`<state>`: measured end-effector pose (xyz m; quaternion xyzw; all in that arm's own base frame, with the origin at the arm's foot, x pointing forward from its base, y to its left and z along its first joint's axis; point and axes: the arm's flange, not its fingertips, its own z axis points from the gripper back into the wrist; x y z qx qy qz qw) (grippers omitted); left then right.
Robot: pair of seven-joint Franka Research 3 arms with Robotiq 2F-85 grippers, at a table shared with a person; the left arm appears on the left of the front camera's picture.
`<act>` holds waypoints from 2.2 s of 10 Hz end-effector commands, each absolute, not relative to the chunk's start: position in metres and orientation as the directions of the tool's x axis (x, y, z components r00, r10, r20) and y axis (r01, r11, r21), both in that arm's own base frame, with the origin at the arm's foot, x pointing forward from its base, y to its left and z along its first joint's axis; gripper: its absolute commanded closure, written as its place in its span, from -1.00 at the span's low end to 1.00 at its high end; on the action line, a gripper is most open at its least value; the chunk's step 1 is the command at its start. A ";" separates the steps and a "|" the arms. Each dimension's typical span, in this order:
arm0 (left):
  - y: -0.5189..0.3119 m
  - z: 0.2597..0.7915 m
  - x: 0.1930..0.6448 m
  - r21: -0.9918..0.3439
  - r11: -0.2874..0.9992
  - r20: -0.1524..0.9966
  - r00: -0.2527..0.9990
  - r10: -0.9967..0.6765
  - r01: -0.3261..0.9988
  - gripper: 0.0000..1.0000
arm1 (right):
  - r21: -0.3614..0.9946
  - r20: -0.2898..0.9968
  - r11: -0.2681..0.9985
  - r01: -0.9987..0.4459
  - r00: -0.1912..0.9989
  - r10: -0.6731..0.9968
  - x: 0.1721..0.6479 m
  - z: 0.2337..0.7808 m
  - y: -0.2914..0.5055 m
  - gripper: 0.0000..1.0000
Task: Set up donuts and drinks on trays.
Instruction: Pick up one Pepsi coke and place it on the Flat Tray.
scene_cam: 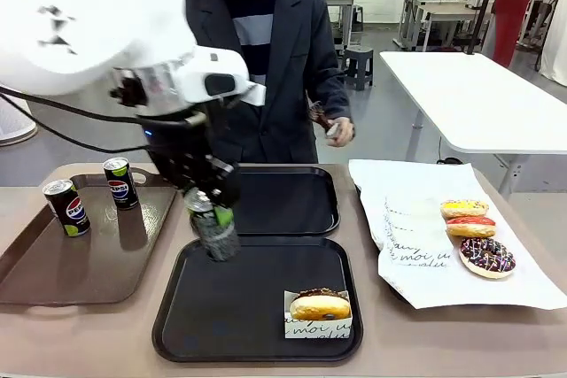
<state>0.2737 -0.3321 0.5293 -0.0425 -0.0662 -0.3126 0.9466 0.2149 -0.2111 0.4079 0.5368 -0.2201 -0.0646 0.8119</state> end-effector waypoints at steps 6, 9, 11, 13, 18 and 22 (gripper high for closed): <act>-0.355 0.506 0.291 -0.039 0.796 0.108 0.794 -0.598 0.605 -0.16 | 0.903 0.308 0.400 -0.157 0.885 -0.349 0.218 0.409 -0.213 -1.00; -0.342 0.455 0.301 0.076 0.805 0.110 0.798 -0.593 0.588 -0.16 | 0.903 0.308 0.400 -0.157 0.885 -0.349 0.218 0.409 -0.213 -1.00; -0.341 0.431 0.307 0.087 0.803 0.089 0.798 -0.595 0.589 -0.16 | 0.903 0.308 0.400 -0.157 0.885 -0.349 0.218 0.409 -0.213 -1.00; -0.336 0.416 0.315 0.093 0.818 0.089 0.813 -0.575 0.568 -0.16 | 0.903 0.308 0.400 -0.157 0.885 -0.349 0.218 0.409 -0.213 -1.00; -0.334 0.410 0.322 0.057 0.825 0.076 0.821 -0.565 0.563 -1.00 | 0.903 0.308 0.400 -0.157 0.885 -0.349 0.218 0.409 -0.213 -1.00; -0.325 0.444 0.315 0.032 0.846 0.106 0.840 -0.532 0.532 -0.99 | 0.903 0.308 0.400 -0.157 0.885 -0.349 0.218 0.409 -0.213 -1.00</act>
